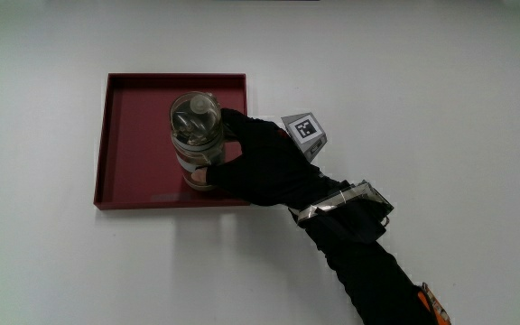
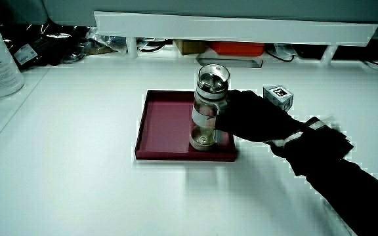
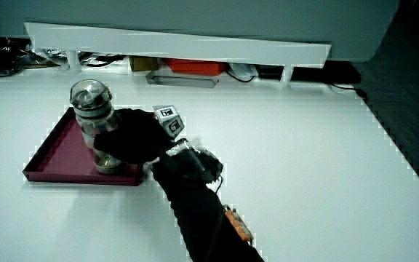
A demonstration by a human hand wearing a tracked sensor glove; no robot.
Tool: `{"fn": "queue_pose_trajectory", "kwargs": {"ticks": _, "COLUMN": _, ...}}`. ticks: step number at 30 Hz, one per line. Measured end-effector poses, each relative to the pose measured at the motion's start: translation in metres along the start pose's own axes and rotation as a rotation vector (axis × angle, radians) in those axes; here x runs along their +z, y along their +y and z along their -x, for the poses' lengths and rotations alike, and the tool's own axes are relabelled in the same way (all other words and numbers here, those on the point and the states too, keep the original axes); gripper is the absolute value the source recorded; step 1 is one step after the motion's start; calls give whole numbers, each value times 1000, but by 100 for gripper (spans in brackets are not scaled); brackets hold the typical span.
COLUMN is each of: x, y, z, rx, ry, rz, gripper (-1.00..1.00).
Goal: Place bottle
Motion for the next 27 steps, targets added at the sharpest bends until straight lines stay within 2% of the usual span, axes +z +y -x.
{"fn": "queue_pose_trajectory", "kwargs": {"ticks": 3, "x": -1, "y": 1, "z": -7, "rx": -8, "ry": 16, "rz": -10, "gripper": 0}}
{"fn": "queue_pose_trajectory", "kwargs": {"ticks": 9, "x": -3, "y": 1, "z": -32, "rx": -84, "ry": -13, "rz": -13, "gripper": 0}}
{"fn": "queue_pose_trajectory", "kwargs": {"ticks": 10, "x": -4, "y": -1, "z": -34, "rx": -113, "ry": -5, "rz": -16, "gripper": 0}}
{"fn": "queue_pose_trajectory", "kwargs": {"ticks": 12, "x": -4, "y": -1, "z": -42, "rx": -132, "ry": 6, "rz": -13, "gripper": 0}}
{"fn": "queue_pose_trajectory", "kwargs": {"ticks": 13, "x": -5, "y": 0, "z": -45, "rx": -124, "ry": 10, "rz": -15, "gripper": 0}}
{"fn": "queue_pose_trajectory", "kwargs": {"ticks": 15, "x": -6, "y": -1, "z": -48, "rx": -157, "ry": 2, "rz": -7, "gripper": 0}}
{"fn": "queue_pose_trajectory", "kwargs": {"ticks": 16, "x": -6, "y": -1, "z": -51, "rx": -164, "ry": 20, "rz": -12, "gripper": 0}}
{"fn": "queue_pose_trajectory", "kwargs": {"ticks": 19, "x": -6, "y": 0, "z": -51, "rx": -165, "ry": 35, "rz": -1, "gripper": 0}}
{"fn": "queue_pose_trajectory", "kwargs": {"ticks": 21, "x": -7, "y": 0, "z": -52, "rx": -179, "ry": 17, "rz": 1, "gripper": 0}}
{"fn": "queue_pose_trajectory", "kwargs": {"ticks": 25, "x": -9, "y": -1, "z": -54, "rx": -179, "ry": 43, "rz": 2, "gripper": 0}}
{"fn": "queue_pose_trajectory", "kwargs": {"ticks": 27, "x": -10, "y": -1, "z": -54, "rx": -199, "ry": 36, "rz": 9, "gripper": 0}}
